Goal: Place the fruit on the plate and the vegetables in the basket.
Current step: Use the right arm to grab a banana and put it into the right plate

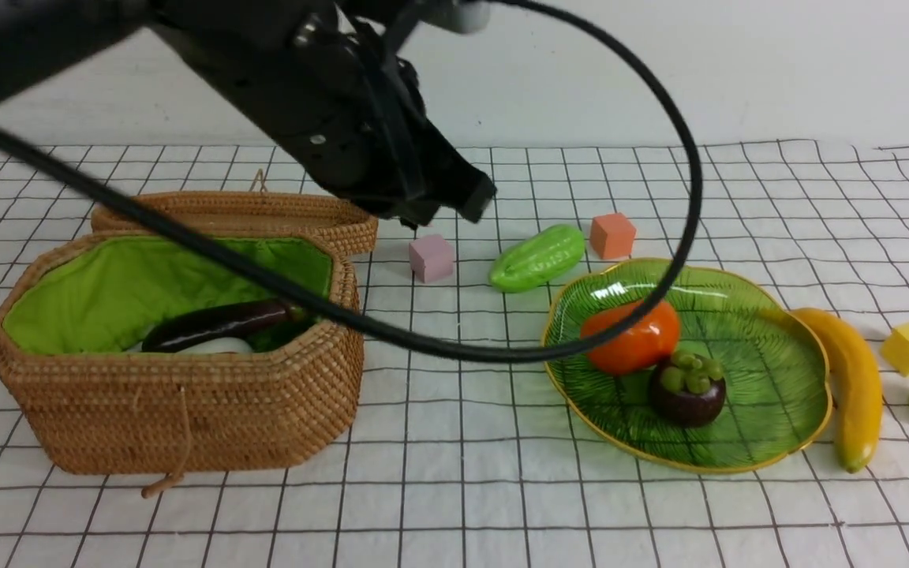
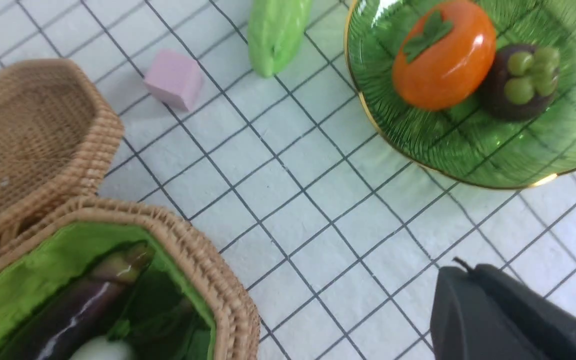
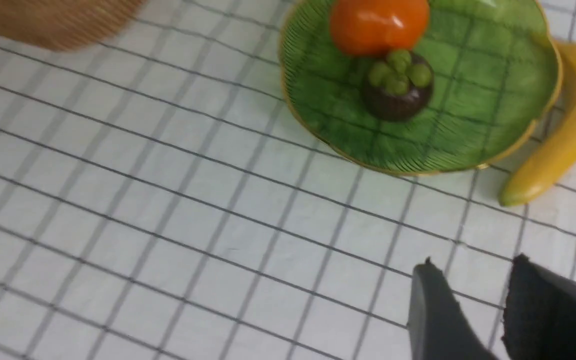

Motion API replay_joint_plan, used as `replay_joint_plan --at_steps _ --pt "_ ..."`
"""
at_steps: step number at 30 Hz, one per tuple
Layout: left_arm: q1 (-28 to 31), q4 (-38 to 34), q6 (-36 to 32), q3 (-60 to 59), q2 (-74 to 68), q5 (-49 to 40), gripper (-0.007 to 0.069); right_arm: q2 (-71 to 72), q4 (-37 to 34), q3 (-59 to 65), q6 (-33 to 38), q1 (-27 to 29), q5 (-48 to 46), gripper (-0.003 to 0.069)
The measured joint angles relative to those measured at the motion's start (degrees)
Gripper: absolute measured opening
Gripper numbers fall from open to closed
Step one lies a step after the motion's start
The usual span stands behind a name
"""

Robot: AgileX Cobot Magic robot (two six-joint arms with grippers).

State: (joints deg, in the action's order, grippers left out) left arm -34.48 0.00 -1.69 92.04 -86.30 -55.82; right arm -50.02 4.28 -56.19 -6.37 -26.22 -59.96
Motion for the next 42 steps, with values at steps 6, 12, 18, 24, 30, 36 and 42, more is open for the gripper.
replay_joint_plan --at_steps 6,12,18,24,30,36,42 --pt "-0.38 -1.83 3.3 -17.62 18.94 8.76 -0.0013 -15.49 2.28 0.05 -3.86 11.11 6.84 0.0238" --pt "-2.62 -3.84 3.14 -41.31 42.25 21.71 -0.0013 -31.5 -11.38 0.05 1.48 28.34 14.63 0.0238" --pt "-2.67 -4.02 2.48 -50.85 54.8 29.24 -0.0013 -38.67 -19.48 0.05 6.89 32.52 20.19 0.0244" --pt "-2.67 -4.02 2.21 -53.0 61.74 31.22 -0.0013 -41.68 -20.02 -0.12 7.02 33.86 24.87 0.0292" --pt "-2.67 -4.19 2.21 -53.27 61.01 29.89 -0.0013 -46.75 -20.0 -3.42 7.04 33.86 25.54 0.0374" --pt "-2.67 -6.73 2.21 -53.32 60.88 29.78 -0.0013 -52.43 -19.87 -6.9 7.04 33.86 26.01 0.0411" --pt "-2.67 -7.92 2.21 -53.32 60.88 28.94 -0.0013 -56.04 -19.87 -8.05 7.09 33.86 26.81 0.0414"
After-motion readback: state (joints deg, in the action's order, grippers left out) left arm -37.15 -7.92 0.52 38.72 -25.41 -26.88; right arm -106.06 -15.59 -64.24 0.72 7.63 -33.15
